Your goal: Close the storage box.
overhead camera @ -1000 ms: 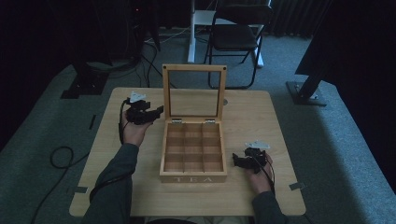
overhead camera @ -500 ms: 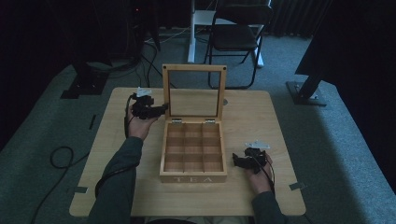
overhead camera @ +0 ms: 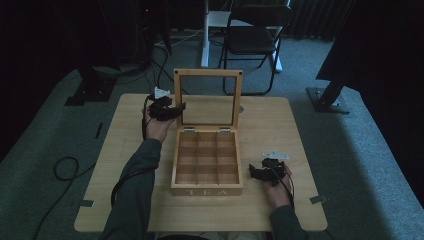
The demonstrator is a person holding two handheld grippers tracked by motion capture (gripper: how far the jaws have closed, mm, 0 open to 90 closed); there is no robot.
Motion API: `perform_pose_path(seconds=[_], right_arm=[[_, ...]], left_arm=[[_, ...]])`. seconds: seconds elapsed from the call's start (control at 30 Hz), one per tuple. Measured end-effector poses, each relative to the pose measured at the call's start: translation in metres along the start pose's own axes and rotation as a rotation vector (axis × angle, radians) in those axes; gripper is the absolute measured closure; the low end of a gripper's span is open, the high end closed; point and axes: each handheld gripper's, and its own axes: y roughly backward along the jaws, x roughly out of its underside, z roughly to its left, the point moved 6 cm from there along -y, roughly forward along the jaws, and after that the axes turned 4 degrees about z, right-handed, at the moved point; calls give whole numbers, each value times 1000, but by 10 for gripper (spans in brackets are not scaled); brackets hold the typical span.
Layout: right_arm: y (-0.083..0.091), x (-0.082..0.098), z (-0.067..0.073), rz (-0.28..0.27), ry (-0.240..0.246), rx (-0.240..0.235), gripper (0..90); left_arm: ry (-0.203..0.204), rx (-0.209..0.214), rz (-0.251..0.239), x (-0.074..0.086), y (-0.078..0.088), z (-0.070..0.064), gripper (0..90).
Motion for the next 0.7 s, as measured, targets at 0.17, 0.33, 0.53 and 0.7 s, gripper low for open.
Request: perform_pose_path(seconds=[0.17,0.33,0.53,0.7], right_arm=[[0,0,0,0,-1,0,153],[0,0,0,0,-1,1,153],[0,0,0,1,-1,1,152],[0,0,1,0,0,2,150]], left_arm=[[27,49,-9,-8,-5,-8,454],[57,58,-18,-7,0,-10,465],[54,70,-51,-2,12,-15,458],[53,101,-66,2,22,-19,437]])
